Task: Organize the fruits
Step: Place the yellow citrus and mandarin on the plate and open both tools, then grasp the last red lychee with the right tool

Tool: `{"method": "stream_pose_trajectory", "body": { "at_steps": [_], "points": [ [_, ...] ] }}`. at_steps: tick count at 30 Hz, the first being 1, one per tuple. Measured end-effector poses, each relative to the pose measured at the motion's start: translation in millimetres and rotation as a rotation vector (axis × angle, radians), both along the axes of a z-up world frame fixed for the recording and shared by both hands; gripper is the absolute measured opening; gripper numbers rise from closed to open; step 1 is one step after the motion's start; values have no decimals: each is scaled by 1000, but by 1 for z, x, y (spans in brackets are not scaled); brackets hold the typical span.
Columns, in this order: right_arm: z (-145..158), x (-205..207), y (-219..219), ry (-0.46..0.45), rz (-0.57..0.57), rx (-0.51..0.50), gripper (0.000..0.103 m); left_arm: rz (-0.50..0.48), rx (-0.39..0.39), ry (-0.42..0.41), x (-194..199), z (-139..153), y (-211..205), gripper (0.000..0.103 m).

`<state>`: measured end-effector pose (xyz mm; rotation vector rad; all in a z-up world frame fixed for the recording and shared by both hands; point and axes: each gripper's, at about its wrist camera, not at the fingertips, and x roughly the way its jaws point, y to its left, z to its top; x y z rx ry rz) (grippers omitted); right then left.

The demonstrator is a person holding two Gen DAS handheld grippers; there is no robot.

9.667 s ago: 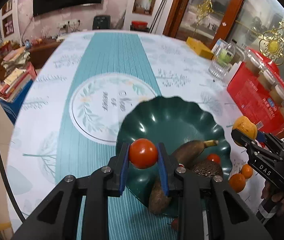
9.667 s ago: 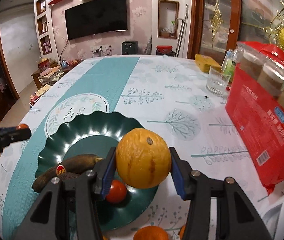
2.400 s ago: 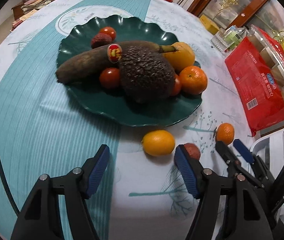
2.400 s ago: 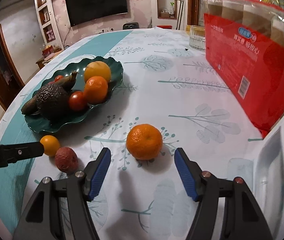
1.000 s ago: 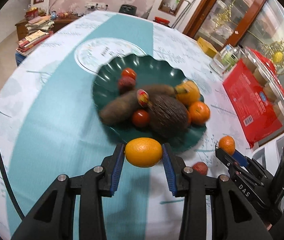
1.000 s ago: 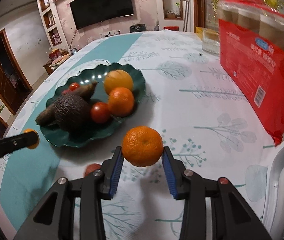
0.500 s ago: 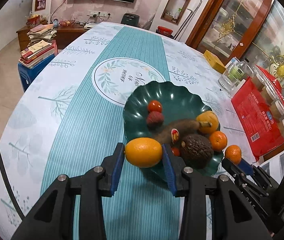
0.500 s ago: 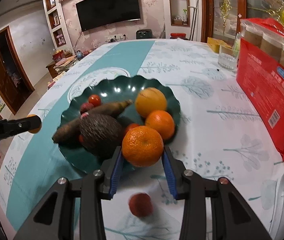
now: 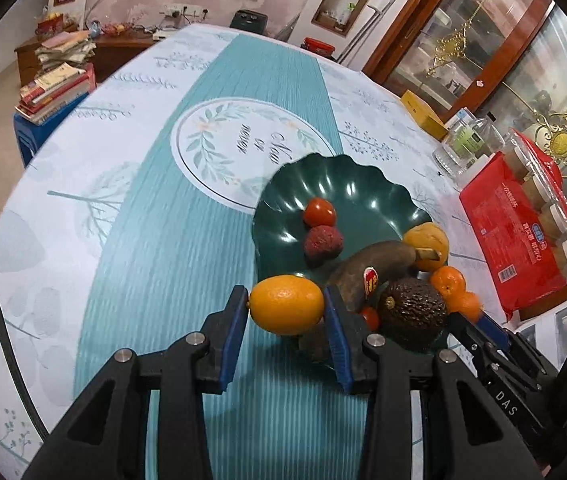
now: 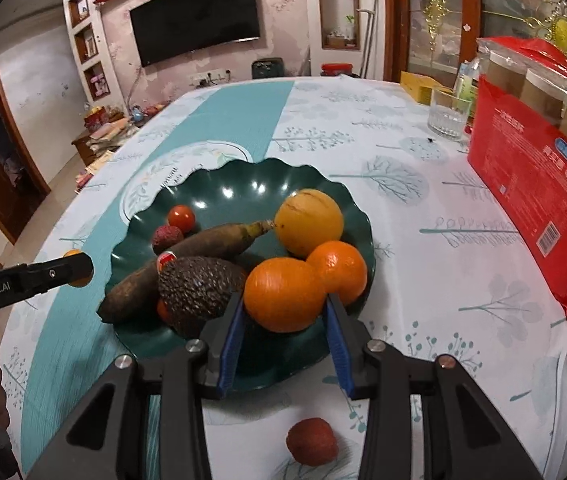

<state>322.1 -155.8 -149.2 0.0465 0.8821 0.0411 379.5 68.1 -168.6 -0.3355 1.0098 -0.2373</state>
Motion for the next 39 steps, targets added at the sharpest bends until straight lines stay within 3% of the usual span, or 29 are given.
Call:
{"method": "stream_pose_trajectory", "body": {
  "at_steps": [5,16,35,39],
  "points": [
    [-3,-5,-2,19,3,-16,54,-10,-14,15,1,-5,-6,54],
    [-2,-22,-11,38,-3,8,64,5,-10,11,-13,8,-5,62],
    [-39,-52,-11,184,12,14,64,-51,29,89,-57,10,-8,71],
    [-43,-51,-8,187,17,1,50,-56,39,100,-63,8,-6,71]
  ]
}}
